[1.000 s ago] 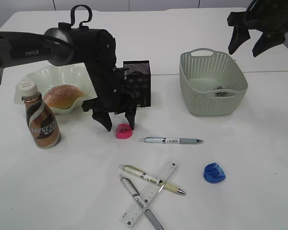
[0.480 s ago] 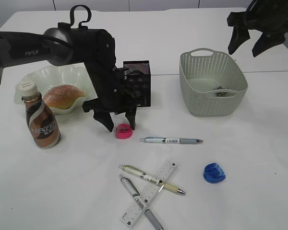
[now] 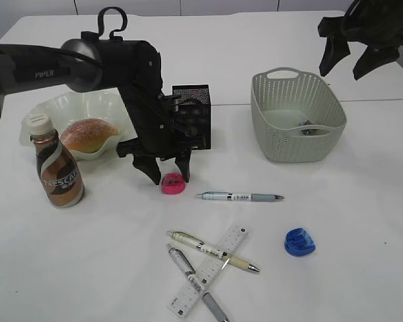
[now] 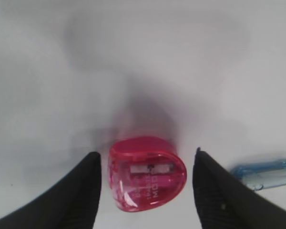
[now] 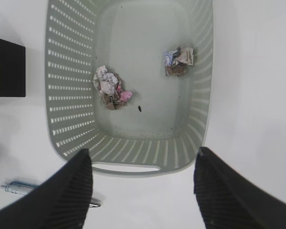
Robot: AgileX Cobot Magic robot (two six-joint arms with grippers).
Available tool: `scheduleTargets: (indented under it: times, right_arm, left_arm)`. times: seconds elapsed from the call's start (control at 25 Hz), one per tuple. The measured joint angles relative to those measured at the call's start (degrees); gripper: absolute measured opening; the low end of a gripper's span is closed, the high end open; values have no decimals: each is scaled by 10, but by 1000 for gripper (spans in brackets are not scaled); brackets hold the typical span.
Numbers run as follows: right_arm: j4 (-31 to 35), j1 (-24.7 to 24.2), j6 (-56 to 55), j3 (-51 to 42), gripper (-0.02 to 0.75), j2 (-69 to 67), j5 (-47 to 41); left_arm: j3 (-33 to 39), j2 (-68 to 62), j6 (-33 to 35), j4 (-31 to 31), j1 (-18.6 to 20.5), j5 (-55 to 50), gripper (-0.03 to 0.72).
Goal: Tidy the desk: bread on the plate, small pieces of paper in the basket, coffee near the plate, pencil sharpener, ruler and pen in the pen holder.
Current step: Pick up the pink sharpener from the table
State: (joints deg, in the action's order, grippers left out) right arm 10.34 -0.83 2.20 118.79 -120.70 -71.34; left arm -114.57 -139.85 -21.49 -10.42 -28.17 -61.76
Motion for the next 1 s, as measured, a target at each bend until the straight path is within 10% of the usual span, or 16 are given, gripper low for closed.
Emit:
scheduleTargets:
  times: [1.0]
  right_arm:
    - [-2,0,2,0,489,0,0]
  left_arm:
    - [-3,-13,29,1,0,-24,335]
